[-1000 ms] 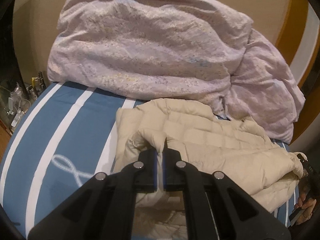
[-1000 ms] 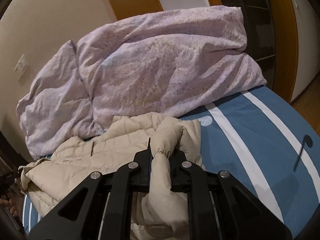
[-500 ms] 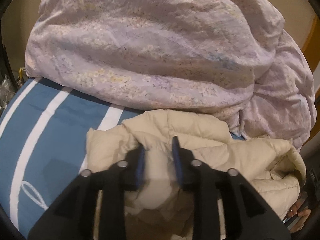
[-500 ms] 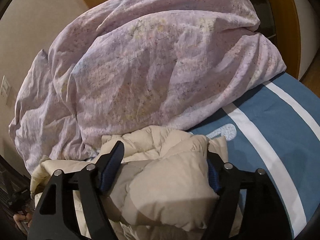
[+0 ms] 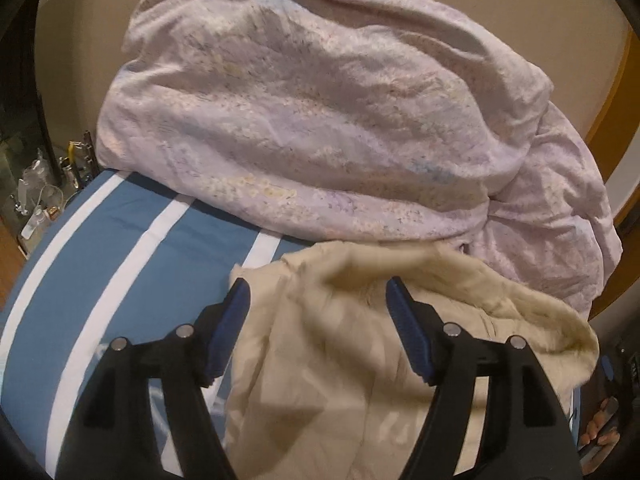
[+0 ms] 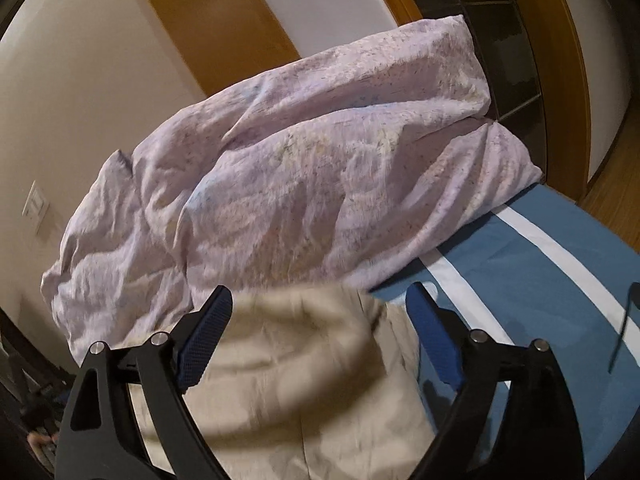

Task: Fold large clothes
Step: 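Lay the hem onto the collar and open both grippers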

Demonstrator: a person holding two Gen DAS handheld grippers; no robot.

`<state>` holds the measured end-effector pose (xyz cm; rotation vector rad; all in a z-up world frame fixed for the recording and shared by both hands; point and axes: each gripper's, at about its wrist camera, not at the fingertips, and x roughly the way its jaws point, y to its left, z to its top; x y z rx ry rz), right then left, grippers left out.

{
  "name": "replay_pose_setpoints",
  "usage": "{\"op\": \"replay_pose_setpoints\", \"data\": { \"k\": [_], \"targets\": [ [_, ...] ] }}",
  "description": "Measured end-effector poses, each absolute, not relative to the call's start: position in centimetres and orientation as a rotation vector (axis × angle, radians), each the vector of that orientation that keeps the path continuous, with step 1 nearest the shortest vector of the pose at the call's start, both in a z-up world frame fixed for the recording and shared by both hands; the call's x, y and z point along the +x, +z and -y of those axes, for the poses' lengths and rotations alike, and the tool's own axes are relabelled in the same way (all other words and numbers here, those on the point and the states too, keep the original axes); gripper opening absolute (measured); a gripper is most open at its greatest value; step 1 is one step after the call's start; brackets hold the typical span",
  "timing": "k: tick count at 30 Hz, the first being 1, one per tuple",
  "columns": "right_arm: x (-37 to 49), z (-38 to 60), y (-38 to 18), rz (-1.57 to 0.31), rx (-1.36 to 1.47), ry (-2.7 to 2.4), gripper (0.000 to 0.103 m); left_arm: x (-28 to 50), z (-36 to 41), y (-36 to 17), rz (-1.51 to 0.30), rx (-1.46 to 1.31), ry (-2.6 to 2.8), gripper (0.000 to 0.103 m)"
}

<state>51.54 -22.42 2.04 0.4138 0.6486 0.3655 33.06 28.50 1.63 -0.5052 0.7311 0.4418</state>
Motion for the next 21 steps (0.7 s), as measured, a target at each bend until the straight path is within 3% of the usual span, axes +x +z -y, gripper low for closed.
{"op": "replay_pose_setpoints", "data": {
  "k": [10,21],
  "targets": [
    [47.7,22.7,1.6,-0.692,0.367,0.389,0.09,29.6,-24.4,2.3,-0.767,-0.444,0.434,0.07],
    [49.0,19.6,-0.3,-0.717,0.273,0.398,0.09,31.9,-23.7,-0.1,-0.809,-0.424,0.431,0.073]
  ]
}}
